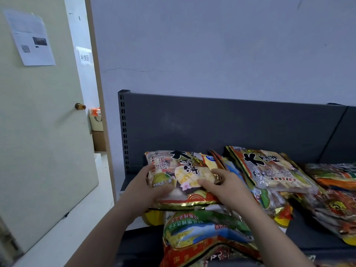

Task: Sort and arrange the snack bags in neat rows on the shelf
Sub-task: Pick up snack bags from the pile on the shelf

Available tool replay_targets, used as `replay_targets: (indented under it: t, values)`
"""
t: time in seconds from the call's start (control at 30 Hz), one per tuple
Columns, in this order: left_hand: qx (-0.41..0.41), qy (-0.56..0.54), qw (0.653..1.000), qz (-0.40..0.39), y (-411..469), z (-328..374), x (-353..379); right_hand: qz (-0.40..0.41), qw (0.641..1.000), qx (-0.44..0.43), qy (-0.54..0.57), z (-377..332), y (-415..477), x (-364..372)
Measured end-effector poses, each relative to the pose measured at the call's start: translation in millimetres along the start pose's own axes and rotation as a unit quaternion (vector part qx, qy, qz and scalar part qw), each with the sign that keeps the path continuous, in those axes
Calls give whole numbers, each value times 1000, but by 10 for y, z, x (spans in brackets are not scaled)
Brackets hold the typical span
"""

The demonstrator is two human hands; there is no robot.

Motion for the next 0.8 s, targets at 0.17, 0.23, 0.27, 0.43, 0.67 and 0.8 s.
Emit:
replay_targets:
  t: [0.17,0.23,0.27,0.43,0.67,0.8]
  values:
    - [-65,99,991,-63,-117,-213,80,-56,996,9,-67,120,-208,81]
    - [-69,99,992,-48,-109,-261,97,-73,996,3,-51,142,-241,146]
    - [-65,94,993,-36,-114,-257,117,-78,996,-2,-38,141,-255,168]
    - [35,45,998,1,-188,-143,196,-31,999,-24,3,80,-379,120]
    - [150,-17,988,-25,-334,394,359,118,992,-36,28,44,-683,-433]
    - [170,-84,978,-86,-335,593,723,164,986,-9,7,265,-845,-780]
Point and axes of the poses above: each hand's wrist, its own y-axis towards the middle knuckle, its own x-axis out of the palm, z = x × y, the point moved 2 cm from there along y, towards the middle knuckle, and after that the axes turned 14 degrees about -y, right-handed, at the moved point
